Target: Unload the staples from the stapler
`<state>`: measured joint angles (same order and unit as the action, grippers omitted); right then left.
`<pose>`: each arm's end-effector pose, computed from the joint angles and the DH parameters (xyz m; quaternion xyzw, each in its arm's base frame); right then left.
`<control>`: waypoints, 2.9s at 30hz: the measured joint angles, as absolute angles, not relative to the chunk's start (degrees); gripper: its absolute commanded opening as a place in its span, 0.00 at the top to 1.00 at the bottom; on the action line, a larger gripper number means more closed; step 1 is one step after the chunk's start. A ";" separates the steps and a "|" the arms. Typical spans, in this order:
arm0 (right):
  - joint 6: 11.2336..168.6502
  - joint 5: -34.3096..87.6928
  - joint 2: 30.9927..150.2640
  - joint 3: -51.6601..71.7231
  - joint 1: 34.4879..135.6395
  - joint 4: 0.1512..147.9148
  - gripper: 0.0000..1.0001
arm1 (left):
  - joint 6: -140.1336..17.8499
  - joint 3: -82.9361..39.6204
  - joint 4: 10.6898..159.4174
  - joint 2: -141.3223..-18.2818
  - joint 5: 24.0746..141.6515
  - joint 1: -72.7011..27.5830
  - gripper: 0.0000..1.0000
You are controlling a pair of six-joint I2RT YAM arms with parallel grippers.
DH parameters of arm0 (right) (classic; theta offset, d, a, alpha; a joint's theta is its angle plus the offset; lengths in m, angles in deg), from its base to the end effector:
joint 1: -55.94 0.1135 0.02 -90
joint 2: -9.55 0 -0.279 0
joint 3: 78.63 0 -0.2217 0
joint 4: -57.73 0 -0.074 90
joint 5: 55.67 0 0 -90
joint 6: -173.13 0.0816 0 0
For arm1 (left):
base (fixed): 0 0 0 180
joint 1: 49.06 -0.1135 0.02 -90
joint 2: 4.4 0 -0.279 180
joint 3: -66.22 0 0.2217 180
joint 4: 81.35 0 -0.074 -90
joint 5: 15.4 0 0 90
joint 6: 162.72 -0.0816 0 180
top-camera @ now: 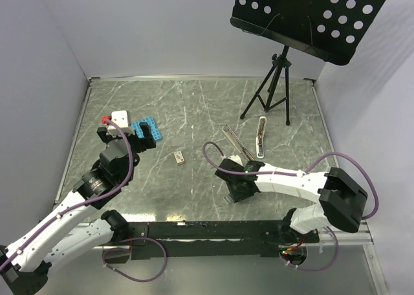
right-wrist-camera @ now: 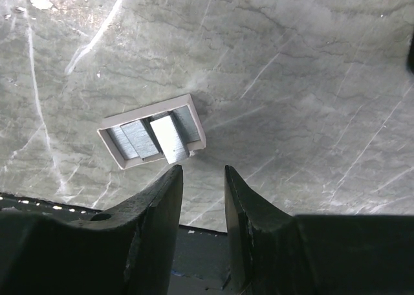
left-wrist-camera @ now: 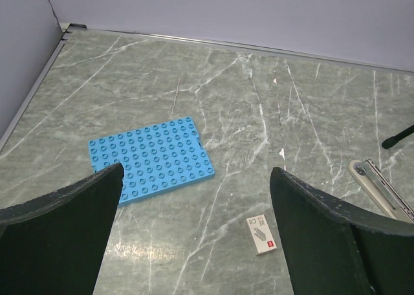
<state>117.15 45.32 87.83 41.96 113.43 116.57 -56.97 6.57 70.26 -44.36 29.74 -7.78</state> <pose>0.1238 0.1653 0.1644 -0.1913 0.9711 0.0099 0.1425 0.1471 -0.0525 0.3474 -0.0875 0.7389 -0.0331 0.6673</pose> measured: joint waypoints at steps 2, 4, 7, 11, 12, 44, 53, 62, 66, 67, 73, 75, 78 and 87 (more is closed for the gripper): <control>117.15 45.45 88.68 41.96 113.43 116.38 0.61 | -56.97 6.57 70.26 -44.36 29.74 -7.78 0.01; 117.15 45.47 89.55 41.96 113.43 116.09 0.61 | -56.97 6.57 70.26 -44.36 29.74 -7.78 0.01; 117.21 45.71 90.06 41.96 113.45 115.85 0.61 | -56.97 6.57 70.26 -44.36 29.74 -7.78 0.01; 117.61 46.28 90.04 41.94 113.43 115.79 0.61 | -56.97 6.57 70.26 -44.36 29.74 -7.78 0.01; 117.65 46.45 89.99 41.94 113.43 115.79 0.61 | -56.97 6.57 70.26 -44.36 29.74 -7.78 0.00; 116.32 44.68 71.98 41.50 113.45 111.96 0.04 | -49.06 -3.20 65.52 -73.02 57.32 -17.84 0.26; 116.30 42.89 65.01 45.02 113.50 108.77 0.02 | -48.58 -11.51 63.90 -89.04 74.31 -25.86 0.44; 116.01 40.88 64.99 45.31 113.54 106.43 0.02 | -50.11 -20.01 61.39 -105.74 79.79 -26.62 0.58; 115.68 40.73 64.83 45.59 113.54 106.39 0.01 | -50.61 -20.47 60.40 -109.25 81.10 -26.99 0.64; 115.66 40.75 64.73 45.72 113.54 106.41 0.01 | -50.68 -20.47 59.99 -109.82 81.37 -27.04 0.64; 115.57 40.68 64.16 45.98 113.56 106.15 0.01 | -50.81 -20.43 58.37 -110.26 81.48 -27.02 0.71; 115.42 40.68 64.16 45.98 113.54 106.10 0.01 | -50.83 -20.43 57.76 -110.30 81.41 -27.02 0.71; 115.38 40.66 64.09 45.98 113.56 106.06 0.01 | -50.83 -20.43 57.28 -110.35 81.30 -27.02 0.72; 115.42 40.24 61.82 46.84 113.56 105.71 0.01 | -50.92 -19.79 55.31 -111.07 81.28 -27.02 0.74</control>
